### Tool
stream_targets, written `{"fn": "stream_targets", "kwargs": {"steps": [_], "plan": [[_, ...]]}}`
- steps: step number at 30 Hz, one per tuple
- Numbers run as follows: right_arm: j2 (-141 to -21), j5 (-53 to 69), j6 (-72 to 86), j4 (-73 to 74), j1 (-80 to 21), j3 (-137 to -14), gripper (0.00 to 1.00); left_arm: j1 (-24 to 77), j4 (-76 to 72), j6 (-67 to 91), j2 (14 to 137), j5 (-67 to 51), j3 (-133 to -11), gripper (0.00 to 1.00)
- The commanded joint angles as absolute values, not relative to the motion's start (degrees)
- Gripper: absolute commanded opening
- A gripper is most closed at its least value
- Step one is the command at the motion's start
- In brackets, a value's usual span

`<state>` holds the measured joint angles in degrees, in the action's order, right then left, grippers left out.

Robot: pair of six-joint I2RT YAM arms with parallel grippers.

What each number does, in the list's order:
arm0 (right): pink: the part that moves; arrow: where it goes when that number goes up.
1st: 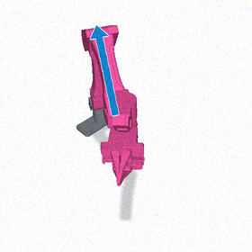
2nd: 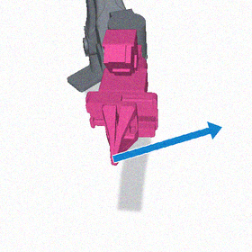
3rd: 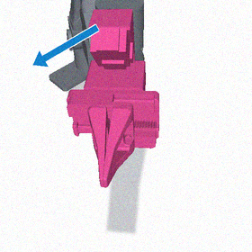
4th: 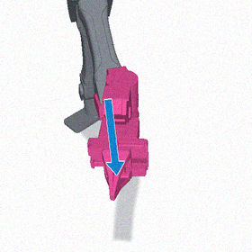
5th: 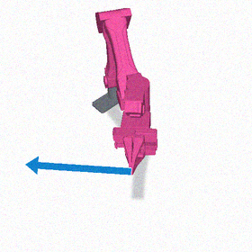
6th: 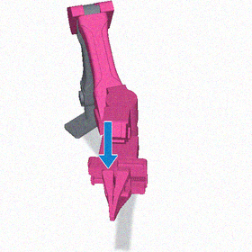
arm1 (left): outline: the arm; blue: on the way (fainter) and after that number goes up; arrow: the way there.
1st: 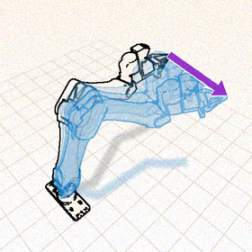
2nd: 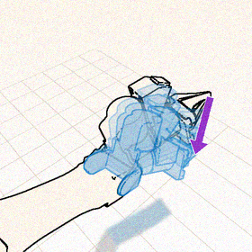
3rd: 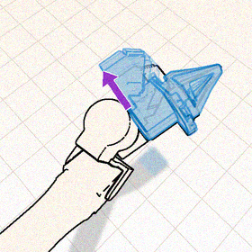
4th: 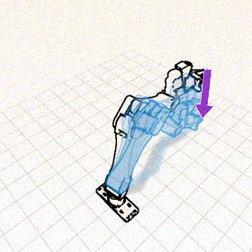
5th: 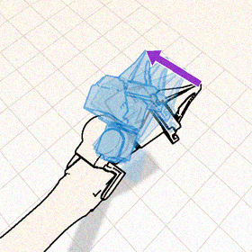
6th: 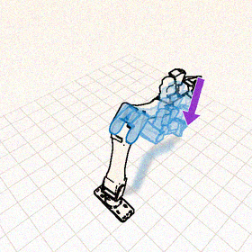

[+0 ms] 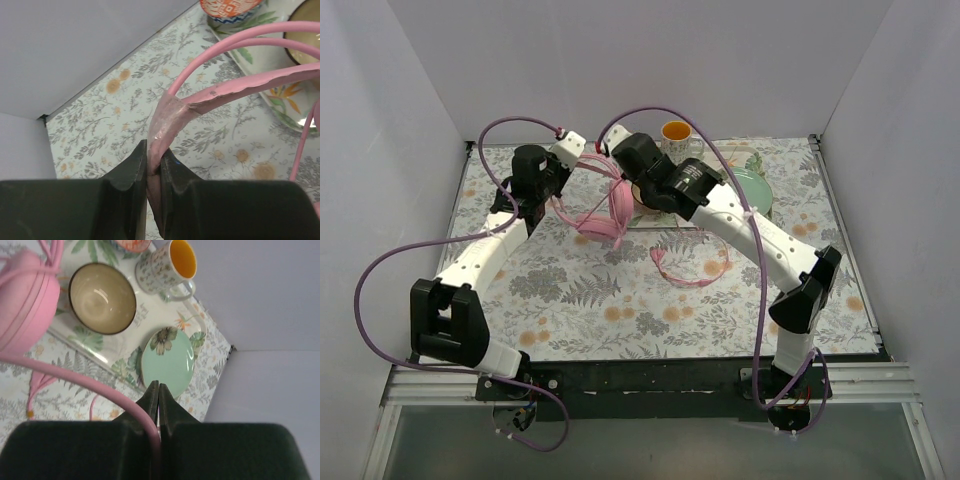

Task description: Wrap the headphones

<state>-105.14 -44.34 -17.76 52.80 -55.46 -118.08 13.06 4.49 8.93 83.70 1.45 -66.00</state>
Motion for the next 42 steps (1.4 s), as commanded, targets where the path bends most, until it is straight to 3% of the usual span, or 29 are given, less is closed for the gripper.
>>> {"fn": "stream_targets", "kwargs": {"steps": [1,6,17,23,28,34,40,42], "plan": [[-101.87,-40.72,-23.90,38.86,-52.30,-121.29,0.01,13.27,7.99,11.50,79.10,-4.04,-67.14,0.00],[-101.77,-35.43,-25.23,27.27,-46.69,-115.58,0.01,13.54,14.92,15.37,78.75,-9.65,-70.13,0.00],[-102.74,-16.11,-16.35,22.86,-32.35,-111.28,0.01,13.45,30.93,23.38,78.31,-23.80,-82.07,0.00],[-103.18,-8.71,-15.65,19.87,-30.85,-108.99,0.01,13.54,37.87,25.48,78.75,-32.95,-87.17,0.00],[-100.29,4.81,-15.64,13.55,-30.15,-98.13,0.01,13.45,39.64,30.57,79.19,-35.25,-92.98,0.00],[-94.75,15.55,-12.84,0.89,-30.15,-83.00,0.48,13.45,40.43,39.01,80.24,-29.89,-101.32,0.00],[-90.97,20.91,-11.69,-6.14,-30.15,-74.90,0.74,13.45,40.26,42.71,80.95,-26.72,-104.50,0.00],[-89.40,22.06,-11.69,-8.16,-30.06,-71.12,0.77,13.45,39.64,43.24,81.30,-25.67,-104.77,0.00]]}}
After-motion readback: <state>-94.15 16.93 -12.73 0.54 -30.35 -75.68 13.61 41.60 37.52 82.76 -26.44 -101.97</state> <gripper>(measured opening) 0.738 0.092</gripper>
